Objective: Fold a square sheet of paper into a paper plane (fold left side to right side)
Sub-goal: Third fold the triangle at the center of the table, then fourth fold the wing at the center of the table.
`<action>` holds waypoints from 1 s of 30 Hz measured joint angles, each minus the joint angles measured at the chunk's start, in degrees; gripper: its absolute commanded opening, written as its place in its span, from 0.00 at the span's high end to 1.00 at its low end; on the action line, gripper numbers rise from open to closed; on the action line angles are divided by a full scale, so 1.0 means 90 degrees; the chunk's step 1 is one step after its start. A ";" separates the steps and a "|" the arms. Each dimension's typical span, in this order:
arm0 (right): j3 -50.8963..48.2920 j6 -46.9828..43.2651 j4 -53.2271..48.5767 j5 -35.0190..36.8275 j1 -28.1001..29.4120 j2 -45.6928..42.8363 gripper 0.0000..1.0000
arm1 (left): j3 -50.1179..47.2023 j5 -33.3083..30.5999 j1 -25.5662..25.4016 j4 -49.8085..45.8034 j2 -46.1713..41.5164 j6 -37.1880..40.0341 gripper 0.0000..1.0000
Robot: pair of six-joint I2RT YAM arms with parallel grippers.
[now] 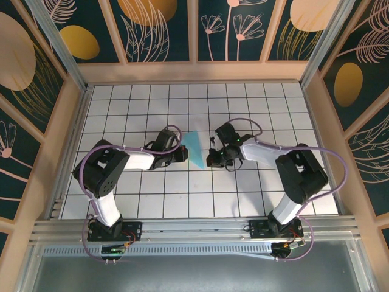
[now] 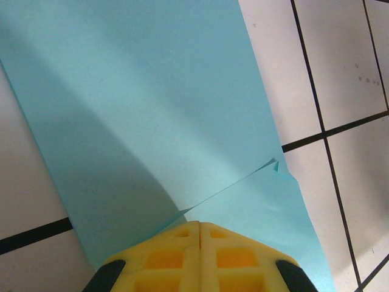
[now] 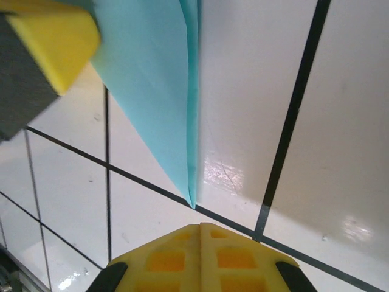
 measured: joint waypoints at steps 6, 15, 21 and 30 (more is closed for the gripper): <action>-0.0002 -0.0386 0.0423 -0.0083 -0.0478 -0.0583 0.64 | 0.0151 -0.0068 0.0051 -0.0427 -0.0362 -0.0148 0.79; -0.0080 -0.0923 0.1537 -0.0493 -0.0775 -0.0379 0.54 | 0.0141 -0.0340 0.0418 -0.0605 -0.1739 -0.0454 0.58; 0.0012 -0.1277 0.1902 -0.0690 -0.0658 0.0488 0.55 | -0.0474 -0.0440 0.0896 -0.0602 -0.2310 -0.0894 0.49; 0.0534 -0.1562 0.2203 -0.0860 -0.0447 0.1421 0.55 | -0.0947 -0.0457 0.1030 -0.0527 -0.2560 -0.1394 0.46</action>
